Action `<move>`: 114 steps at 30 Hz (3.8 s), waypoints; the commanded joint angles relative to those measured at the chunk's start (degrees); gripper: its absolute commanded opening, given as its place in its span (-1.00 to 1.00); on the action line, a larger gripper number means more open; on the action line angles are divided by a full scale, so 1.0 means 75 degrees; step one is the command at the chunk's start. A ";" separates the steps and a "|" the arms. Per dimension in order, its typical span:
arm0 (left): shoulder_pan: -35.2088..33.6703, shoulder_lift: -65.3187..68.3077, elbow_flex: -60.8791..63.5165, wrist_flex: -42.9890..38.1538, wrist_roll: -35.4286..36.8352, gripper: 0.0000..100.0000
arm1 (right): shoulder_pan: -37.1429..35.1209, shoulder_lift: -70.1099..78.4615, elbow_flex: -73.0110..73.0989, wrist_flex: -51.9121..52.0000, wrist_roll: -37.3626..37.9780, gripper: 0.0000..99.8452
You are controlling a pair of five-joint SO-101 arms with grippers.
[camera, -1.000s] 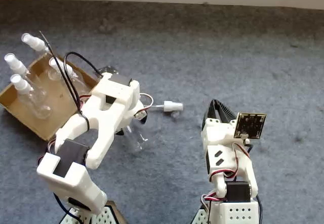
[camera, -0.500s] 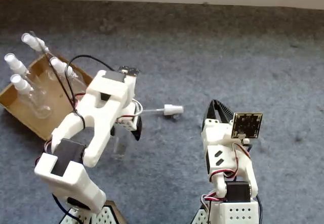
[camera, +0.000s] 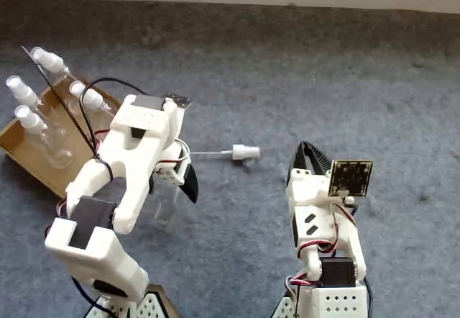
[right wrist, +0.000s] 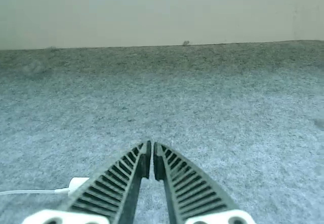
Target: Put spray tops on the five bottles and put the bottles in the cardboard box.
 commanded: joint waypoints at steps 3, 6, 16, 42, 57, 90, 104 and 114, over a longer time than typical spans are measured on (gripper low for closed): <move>-0.0147 -0.0182 -0.0404 0.0082 -0.0070 -0.25 | -0.0111 -0.0088 0.0850 -0.0170 0.0094 -0.97; -0.0147 -0.0170 -0.0358 0.0059 -0.0070 -0.25 | -0.0111 -0.0088 0.0850 -0.0170 0.0105 -0.97; 0.0123 -0.0170 0.0369 -0.1500 -0.0082 -0.25 | -0.0111 -0.0088 0.0850 -0.0170 0.0105 -0.97; 0.0486 -0.0346 0.0510 -0.1793 -0.0047 -0.72 | -0.0111 -0.0088 0.0850 -0.0170 0.0117 -0.97; 0.1037 -0.3522 0.0275 -0.1559 -0.0070 -0.72 | -0.0111 -0.0088 0.0850 -0.0170 0.0117 -0.97; 0.0686 -1.1938 0.5773 -0.4466 -0.0656 -0.72 | -0.0275 -0.0100 0.0604 0.0334 0.0082 -0.96; 0.0733 -1.3134 0.7742 -0.6705 0.0610 -0.72 | -0.0275 0.2233 -0.3194 0.2596 0.0117 -0.96; 0.0733 -1.5115 0.9160 -0.7162 0.0621 -0.72 | -0.0311 0.7344 -0.5761 0.3136 0.0082 -0.96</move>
